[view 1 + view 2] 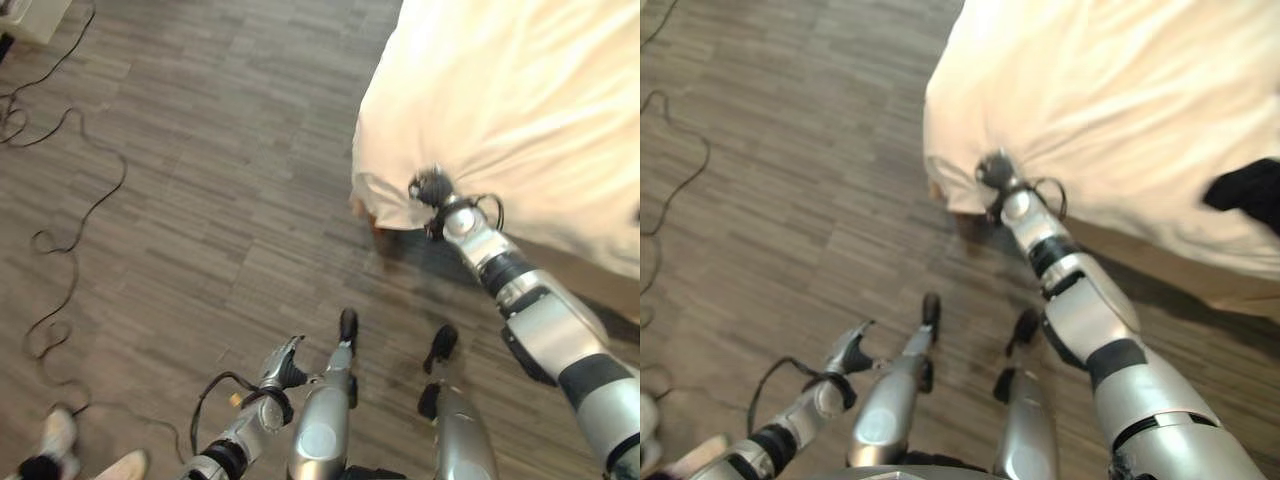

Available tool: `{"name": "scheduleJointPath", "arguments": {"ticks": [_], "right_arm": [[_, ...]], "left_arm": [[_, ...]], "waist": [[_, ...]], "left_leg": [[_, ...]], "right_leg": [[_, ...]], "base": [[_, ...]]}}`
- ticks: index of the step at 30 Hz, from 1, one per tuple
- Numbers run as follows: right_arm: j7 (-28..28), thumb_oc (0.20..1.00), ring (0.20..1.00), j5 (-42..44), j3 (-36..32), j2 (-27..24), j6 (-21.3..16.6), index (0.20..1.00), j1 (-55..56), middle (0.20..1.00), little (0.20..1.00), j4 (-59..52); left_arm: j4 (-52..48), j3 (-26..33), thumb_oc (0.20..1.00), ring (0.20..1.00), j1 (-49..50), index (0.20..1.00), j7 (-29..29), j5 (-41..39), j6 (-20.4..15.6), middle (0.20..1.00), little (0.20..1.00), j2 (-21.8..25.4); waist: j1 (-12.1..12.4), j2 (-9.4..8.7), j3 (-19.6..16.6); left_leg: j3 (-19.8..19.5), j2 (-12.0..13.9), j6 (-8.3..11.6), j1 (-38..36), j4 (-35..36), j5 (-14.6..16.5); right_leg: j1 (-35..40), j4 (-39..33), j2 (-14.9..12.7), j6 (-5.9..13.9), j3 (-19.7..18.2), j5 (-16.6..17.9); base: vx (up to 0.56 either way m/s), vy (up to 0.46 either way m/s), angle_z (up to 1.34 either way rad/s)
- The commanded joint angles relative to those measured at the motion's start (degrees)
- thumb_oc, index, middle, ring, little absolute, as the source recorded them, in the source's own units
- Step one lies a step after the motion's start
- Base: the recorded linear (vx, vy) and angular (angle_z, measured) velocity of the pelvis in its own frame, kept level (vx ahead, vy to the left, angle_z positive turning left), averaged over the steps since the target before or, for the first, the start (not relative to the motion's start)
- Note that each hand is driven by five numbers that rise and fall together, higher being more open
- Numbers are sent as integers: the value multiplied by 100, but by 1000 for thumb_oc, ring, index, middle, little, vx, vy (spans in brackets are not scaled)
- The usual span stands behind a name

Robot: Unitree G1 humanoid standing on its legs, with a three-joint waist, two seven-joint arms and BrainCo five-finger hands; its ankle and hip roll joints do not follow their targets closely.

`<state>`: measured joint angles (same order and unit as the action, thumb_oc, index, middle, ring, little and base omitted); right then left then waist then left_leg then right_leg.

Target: Tidy up the quilt and then pick up the clothes from the bed and put them into the laundry hamper.

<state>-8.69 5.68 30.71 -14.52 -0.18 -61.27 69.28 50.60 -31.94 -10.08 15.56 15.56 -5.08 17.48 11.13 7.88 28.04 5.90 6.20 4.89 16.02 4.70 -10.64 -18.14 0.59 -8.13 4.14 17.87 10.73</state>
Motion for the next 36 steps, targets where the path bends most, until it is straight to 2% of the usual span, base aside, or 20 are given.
{"name": "scheduleJointPath", "arguments": {"ticks": [1, 3, 5, 7, 8, 9, 10, 12, 13, 14, 15, 17, 20, 21, 23, 25, 28, 31, 34, 36], "right_arm": [[288, 200, 200, -24, 37, 249, 19, 200, 203, 200, 200, 91], [359, 200, 200, -183, 143, 417, 18, 200, 437, 200, 200, 50], [638, 200, 200, -577, 651, 713, -94, 200, 1129, 200, 200, -574], [678, 200, 200, -550, 775, 707, -132, 200, 1330, 200, 200, -978], [727, 200, 200, -436, 907, 636, -236, 200, 1535, 200, 200, -1614], [914, 200, 200, 23, 1100, 333, -471, 200, 1824, 200, 200, -3058], [1074, 200, 200, 316, 1167, -23, -640, 200, 1859, 200, 200, -4040], [1429, 200, 200, 944, 1142, -608, -915, 200, 1836, 200, 200, -5361], [1429, 200, 200, 944, 1142, -609, -914, 200, 1837, 200, 200, -5362], [1419, 200, 200, 1004, 948, -1493, -1163, 200, 1448, 200, 200, -6549], [1419, 200, 200, 1004, 948, -1494, -1162, 200, 1449, 200, 200, -6550], [1225, 200, 200, 1170, 589, -2050, -1354, 200, 981, 200, 200, -6950], [718, 200, 200, 1011, 418, -2209, -1265, 200, 404, 200, 200, -6092], [715, 200, 200, 1012, 429, -2203, -1274, 200, 385, 200, 200, -6075], [412, 200, 200, 1046, 401, -2098, -1205, 200, -108, 200, 200, -4640], [171, 200, 200, 1024, 321, -2031, -973, 200, -577, 200, 200, -3045], [1, 200, 200, 867, 20, -1900, -610, 200, -743, 200, 200, -1215], [-107, 200, 200, 716, -493, -1829, -363, 200, -209, 200, 200, -240], [-141, 200, 200, 876, -1384, -1641, -273, 200, 1408, 200, 200, -316], [-155, 200, 200, 953, -2071, -1366, -247, 200, 2966, 200, 200, -509]], "left_arm": [[456, 153, 1000, 1000, -118, 1000, 39, -481, -42, 1000, 1000, 125], [525, 163, 1000, 1000, -68, 1000, 50, -446, -29, 1000, 1000, 85], [755, 231, 1000, 1000, 29, 1000, 63, -308, 1, 1000, 1000, 53], [815, 265, 1000, 1000, 53, 1000, 67, -280, 19, 1000, 1000, 52], [879, 299, 1000, 1000, 84, 1000, 72, -233, 49, 1000, 1000, 50], [1031, 404, 1000, 1000, 157, 1000, 72, -70, 119, 1000, 1000, 62], [1125, 493, 1000, 1000, 212, 1000, 78, 5, 144, 1000, 1000, 102], [1249, 668, 1000, 1000, 255, 1000, 51, 55, 141, 1000, 1000, 129], [1249, 668, 1000, 1000, 255, 1000, 51, 55, 141, 1000, 1000, 129], [1246, 848, 1000, 1000, 327, 1000, 34, 98, 121, 1000, 1000, 202], [1246, 848, 1000, 1000, 327, 1000, 34, 98, 121, 1000, 1000, 202], [1127, 886, 1000, 1000, 364, 1000, 19, 111, 70, 1000, 1000, 229], [935, 848, 1000, 1000, 306, 1000, 43, -49, 18, 1000, 1000, 238], [934, 854, 1000, 1000, 302, 1000, 41, -50, 19, 1000, 1000, 236], [831, 739, 1000, 1000, 183, 1000, 46, -242, -63, 1000, 1000, 239], [667, 599, 1000, 1000, 70, 1000, 1, -444, -116, 1000, 1000, 235], [457, 352, 1000, 1000, -25, 1000, -68, -559, -161, 1000, 1000, 157], [423, 236, 1000, 1000, -81, 1000, -125, -468, -104, 1000, 1000, 52], [581, 345, 1000, 1000, -9, 1000, -166, -304, 17, 1000, 1000, -80], [759, 580, 1000, 1000, 29, 1000, -201, -140, 149, 1000, 1000, -117]], "waist": [[-15, -124, -24], [-25, -119, -52], [-85, -182, -115], [-121, -215, -166], [-163, -256, -208], [-280, -365, -270], [-357, -431, -311], [-470, -532, -396], [-469, -531, -400], [-567, -585, -450], [-566, -585, -454], [-652, -566, -433], [-674, -463, -270], [-674, -465, -273], [-639, -372, -132], [-600, -277, -66], [-578, -163, -62], [-644, -95, -20], [-838, -142, -56], [-1085, -236, -175]], "left_leg": [[59, -18, 240, -307, 30, 423], [62, -22, 233, -327, 30, 431], [90, -32, 224, -476, 30, 506], [99, -29, 221, -501, 30, 516], [122, -28, 229, -570, 30, 544], [178, -17, 236, -736, 30, 616], [224, -4, 240, -812, 30, 650], [288, 23, 250, -903, 30, 699], [287, 23, 250, -899, 30, 699], [365, 48, 265, -992, 30, 743], [365, 48, 265, -988, 30, 742], [478, 64, 287, -991, 30, 705], [558, 88, 300, -818, -29, 648], [562, 88, 300, -807, -31, 648], [585, 107, 321, -645, -59, 608], [626, 120, 341, -408, -58, 534], [679, 117, 321, -321, -1, 498], [710, 66, 274, -406, -4, 544], [723, -15, 186, -600, -40, 662], [756, -71, 121, -849, -37, 796]], "right_leg": [[307, 649, -324, 489, -154, -1205], [329, 626, -316, 475, -166, -1202], [481, 572, -293, 459, -207, -1243], [517, 534, -280, 453, -214, -1225], [585, 517, -266, 449, -225, -1235], [723, 483, -253, 442, -256, -1271], [773, 452, -239, 440, -294, -1274], [828, 394, -216, 440, -344, -1275], [825, 393, -215, 440, -343, -1274], [840, 381, -195, 452, -390, -1303], [836, 380, -195, 452, -390, -1302], [726, 431, -202, 468, -461, -1294], [452, 540, -223, 464, -554, -1270], [434, 552, -224, 463, -560, -1273], [253, 599, -265, 467, -585, -1251], [15, 593, -276, 472, -595, -1169], [-79, 518, -234, 492, -610, -1126], [23, 484, -220, 505, -633, -1148], [221, 454, -231, 500, -681, -1165], [415, 478, -222, 510, -729, -1219]], "base": [[25, 38, 17], [28, 22, 11], [52, 15, 8], [36, 3, -1], [87, -8, -11], [121, -7, -17], [127, 6, -18], [72, 0, -25], [70, -16, -34], [45, -8, -33], [47, -10, -23], [-16, -14, -24], [-46, -20, -35], [-54, -22, -21], [-62, -37, -7], [-57, -41, -3], [-2, 1, 5], [30, 54, -6], [72, 88, 12], [154, 102, 0]]}}
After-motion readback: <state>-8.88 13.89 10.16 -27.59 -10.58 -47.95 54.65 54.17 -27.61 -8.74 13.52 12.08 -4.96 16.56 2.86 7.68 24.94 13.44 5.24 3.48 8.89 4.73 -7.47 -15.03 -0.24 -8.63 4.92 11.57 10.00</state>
